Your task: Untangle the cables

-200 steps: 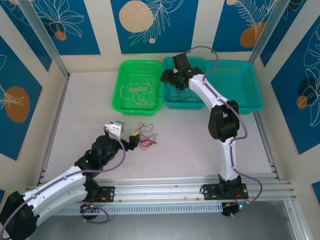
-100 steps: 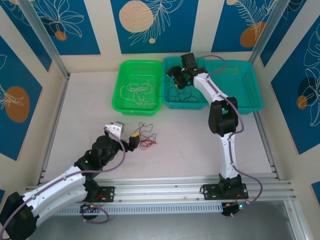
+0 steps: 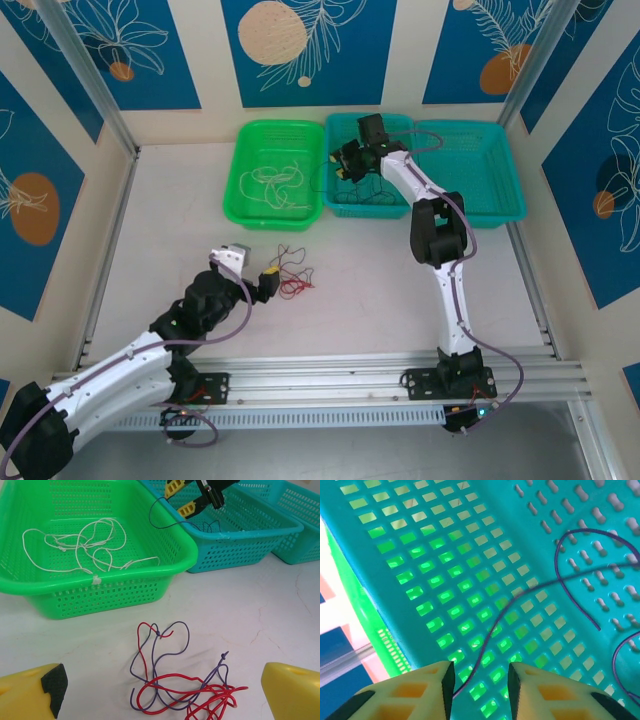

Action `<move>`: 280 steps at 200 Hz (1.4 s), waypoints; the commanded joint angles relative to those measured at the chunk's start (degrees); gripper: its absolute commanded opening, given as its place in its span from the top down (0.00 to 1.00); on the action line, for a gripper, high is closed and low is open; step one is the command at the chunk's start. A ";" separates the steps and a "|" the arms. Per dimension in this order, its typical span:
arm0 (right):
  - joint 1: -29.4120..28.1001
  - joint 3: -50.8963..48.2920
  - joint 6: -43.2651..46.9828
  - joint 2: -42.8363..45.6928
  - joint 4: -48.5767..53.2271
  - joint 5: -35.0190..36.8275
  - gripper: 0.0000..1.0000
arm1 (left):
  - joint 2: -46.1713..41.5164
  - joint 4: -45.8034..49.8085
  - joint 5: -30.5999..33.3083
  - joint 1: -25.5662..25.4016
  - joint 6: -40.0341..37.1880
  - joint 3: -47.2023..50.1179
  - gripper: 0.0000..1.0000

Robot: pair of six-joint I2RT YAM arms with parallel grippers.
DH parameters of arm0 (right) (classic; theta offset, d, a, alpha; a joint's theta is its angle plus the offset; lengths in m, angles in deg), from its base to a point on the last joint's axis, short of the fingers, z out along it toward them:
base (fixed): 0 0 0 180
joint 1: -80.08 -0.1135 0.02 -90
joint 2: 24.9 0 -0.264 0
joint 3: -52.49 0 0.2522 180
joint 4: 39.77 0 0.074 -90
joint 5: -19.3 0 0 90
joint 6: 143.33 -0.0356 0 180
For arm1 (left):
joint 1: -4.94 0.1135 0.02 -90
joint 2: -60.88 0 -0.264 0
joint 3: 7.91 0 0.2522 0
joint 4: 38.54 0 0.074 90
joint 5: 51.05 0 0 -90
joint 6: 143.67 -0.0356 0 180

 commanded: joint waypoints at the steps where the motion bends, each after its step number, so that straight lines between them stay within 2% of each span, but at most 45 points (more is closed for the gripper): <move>1: 0.69 1.08 -1.32 -0.75 -0.06 -0.78 0.76 | -0.14 -0.11 -0.46 0.65 0.38 -1.50 0.00; 32: 1.49 -0.29 -1.54 0.35 -2.09 -0.97 1.00 | 0.16 -0.38 -0.41 0.58 0.46 -1.50 0.00; 70: 3.36 -5.28 -0.07 4.87 -3.78 2.31 1.00 | -0.14 0.14 -0.37 0.58 0.39 -1.65 0.00; 116: 9.94 -18.04 1.18 14.21 -7.90 9.02 1.00 | -1.18 1.27 0.11 0.62 0.40 -1.85 0.00; 138: 11.45 -18.69 4.74 16.10 -6.01 12.59 1.00 | -1.20 1.38 0.31 0.60 0.64 -1.89 0.00; 157: 10.69 -15.58 8.20 14.52 -3.93 11.20 1.00 | -0.63 0.55 0.41 0.64 1.14 -1.77 0.00; 167: 9.67 -13.83 9.99 13.60 -3.32 10.39 0.92 | -0.02 0.33 0.33 0.57 1.25 -1.97 0.00; 183: 8.17 -11.87 11.78 12.73 -3.21 9.30 0.64 | 0.55 0.95 -0.35 0.63 1.42 -2.59 0.00; 198: 7.00 -10.36 13.17 12.96 -3.03 8.92 0.56 | 0.36 1.84 -0.54 0.63 1.71 -2.91 0.00; 241: 5.12 -11.04 17.89 17.13 -3.50 8.01 0.53 | 0.18 6.24 0.50 0.60 4.09 -4.60 0.00; 260: 3.75 -17.00 23.03 22.09 -7.65 4.68 0.54 | 1.97 9.45 0.85 0.59 6.88 -6.51 0.00; 280: 1.34 -27.63 30.34 30.23 -13.96 -0.15 0.54 | 5.44 13.49 0.98 0.84 10.95 -9.23 0.00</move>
